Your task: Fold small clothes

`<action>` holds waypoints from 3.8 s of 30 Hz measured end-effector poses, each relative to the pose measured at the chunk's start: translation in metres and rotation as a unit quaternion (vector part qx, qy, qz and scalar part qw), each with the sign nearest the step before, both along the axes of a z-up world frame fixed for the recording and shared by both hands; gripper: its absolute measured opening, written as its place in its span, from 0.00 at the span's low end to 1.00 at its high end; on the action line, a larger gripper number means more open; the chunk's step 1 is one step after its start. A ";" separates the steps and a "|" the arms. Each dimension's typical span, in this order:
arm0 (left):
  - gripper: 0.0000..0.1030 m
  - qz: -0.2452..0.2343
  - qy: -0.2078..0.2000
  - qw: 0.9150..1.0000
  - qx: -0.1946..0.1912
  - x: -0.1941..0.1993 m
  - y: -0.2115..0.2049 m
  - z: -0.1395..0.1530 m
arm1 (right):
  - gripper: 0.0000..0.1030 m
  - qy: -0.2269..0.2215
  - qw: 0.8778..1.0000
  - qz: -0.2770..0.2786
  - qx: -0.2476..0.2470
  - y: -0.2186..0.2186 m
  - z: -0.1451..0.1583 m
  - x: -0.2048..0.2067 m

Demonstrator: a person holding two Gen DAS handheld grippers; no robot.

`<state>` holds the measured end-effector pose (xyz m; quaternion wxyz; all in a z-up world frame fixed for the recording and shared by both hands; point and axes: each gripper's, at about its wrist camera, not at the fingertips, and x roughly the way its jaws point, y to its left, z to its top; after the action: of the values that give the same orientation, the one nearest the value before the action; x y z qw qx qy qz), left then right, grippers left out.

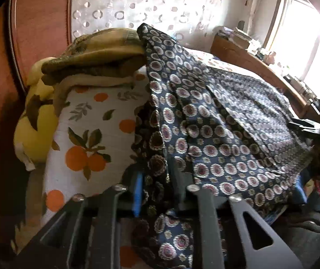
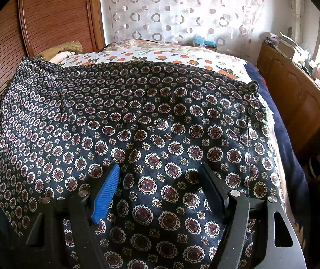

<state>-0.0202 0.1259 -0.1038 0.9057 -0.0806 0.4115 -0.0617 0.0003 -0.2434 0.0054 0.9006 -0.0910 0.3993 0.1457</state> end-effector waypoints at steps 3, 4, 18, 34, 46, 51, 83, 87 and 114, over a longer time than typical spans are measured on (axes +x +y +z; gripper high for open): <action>0.04 -0.003 -0.011 1.000 -0.004 -0.002 -0.006 0.004 | 0.72 0.000 1.000 0.000 0.000 0.000 0.000 0.000; 0.04 0.005 -0.024 1.000 0.002 -0.003 -0.008 0.009 | 0.72 0.000 1.000 0.000 0.000 0.000 0.000 0.000; 0.03 -0.113 -0.170 0.979 -0.013 0.013 -0.098 0.122 | 0.72 0.000 1.000 -0.009 0.013 -0.004 0.002 -0.001; 0.03 -0.256 -0.177 0.950 -0.004 0.073 -0.245 0.166 | 0.72 -0.089 0.992 -0.066 0.056 -0.071 0.058 -0.070; 0.57 -0.271 -0.150 0.951 0.009 0.067 -0.258 0.151 | 0.72 -0.087 0.993 -0.044 0.060 -0.057 0.056 -0.078; 0.62 -0.237 -0.157 0.958 0.019 0.055 -0.237 0.143 | 0.72 -0.088 0.994 -0.020 0.063 -0.035 0.057 -0.075; 0.62 -0.149 -0.117 0.982 0.020 0.037 -0.170 0.079 | 0.79 0.015 1.000 -0.008 0.017 -0.003 0.018 0.068; 0.62 -0.148 -0.117 0.982 0.020 0.037 -0.169 0.078 | 0.64 0.021 1.000 0.009 0.008 0.005 0.008 0.070; 0.62 -0.154 -0.120 0.981 0.010 0.031 -0.180 0.076 | 0.03 -0.034 0.998 -0.047 0.013 -0.068 0.033 -0.054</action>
<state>0.0112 -0.0543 -0.0280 0.9289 0.0011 0.3078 -0.2058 -0.0541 -0.3115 0.0387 0.9206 -0.0656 0.3702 0.1050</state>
